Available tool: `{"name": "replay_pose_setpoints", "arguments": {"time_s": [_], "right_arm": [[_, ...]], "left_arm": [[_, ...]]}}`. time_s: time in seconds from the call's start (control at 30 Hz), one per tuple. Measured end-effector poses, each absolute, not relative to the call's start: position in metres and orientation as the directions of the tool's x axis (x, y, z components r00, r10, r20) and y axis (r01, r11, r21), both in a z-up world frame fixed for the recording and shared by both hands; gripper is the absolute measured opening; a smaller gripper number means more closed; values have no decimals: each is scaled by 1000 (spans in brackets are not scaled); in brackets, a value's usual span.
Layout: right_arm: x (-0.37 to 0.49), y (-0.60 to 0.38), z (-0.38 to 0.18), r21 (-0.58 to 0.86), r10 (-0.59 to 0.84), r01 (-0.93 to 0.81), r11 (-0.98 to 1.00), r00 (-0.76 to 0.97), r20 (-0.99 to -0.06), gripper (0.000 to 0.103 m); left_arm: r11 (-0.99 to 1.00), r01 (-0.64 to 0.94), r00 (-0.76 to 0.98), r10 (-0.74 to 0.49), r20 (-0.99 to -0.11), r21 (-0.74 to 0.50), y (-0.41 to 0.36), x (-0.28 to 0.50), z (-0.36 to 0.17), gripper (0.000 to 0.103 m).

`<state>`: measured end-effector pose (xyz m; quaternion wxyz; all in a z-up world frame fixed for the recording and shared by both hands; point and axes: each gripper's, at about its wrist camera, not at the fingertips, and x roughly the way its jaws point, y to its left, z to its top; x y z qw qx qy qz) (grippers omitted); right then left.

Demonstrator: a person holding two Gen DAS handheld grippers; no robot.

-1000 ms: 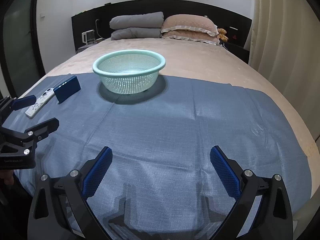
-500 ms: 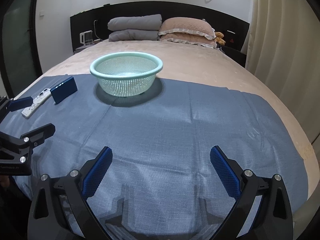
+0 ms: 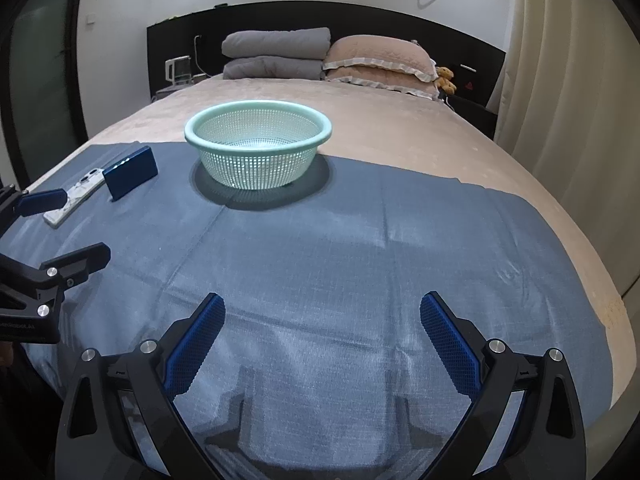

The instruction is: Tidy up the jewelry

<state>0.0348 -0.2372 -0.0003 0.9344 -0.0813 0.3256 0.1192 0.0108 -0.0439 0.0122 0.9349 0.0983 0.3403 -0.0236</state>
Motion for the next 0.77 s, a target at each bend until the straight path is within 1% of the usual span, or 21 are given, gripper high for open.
{"name": "replay_pose_setpoints", "arguments": {"time_s": [0.13,0.4,0.77], "right_arm": [[31,-234,1,-107,150,-269,957,776,-613,94],[29,-231,0,-122,150,-283,952,771,-619,95],[25,-234,2,-135,139,-272,953,787,-602,95]], "left_arm": [[979,114,765,23,-644,170,-44,10,11,97],[983,106,750,18,-662,148,-40,13,9,97],[985,88,764,29,-645,148,-38,11,12,97]]}}
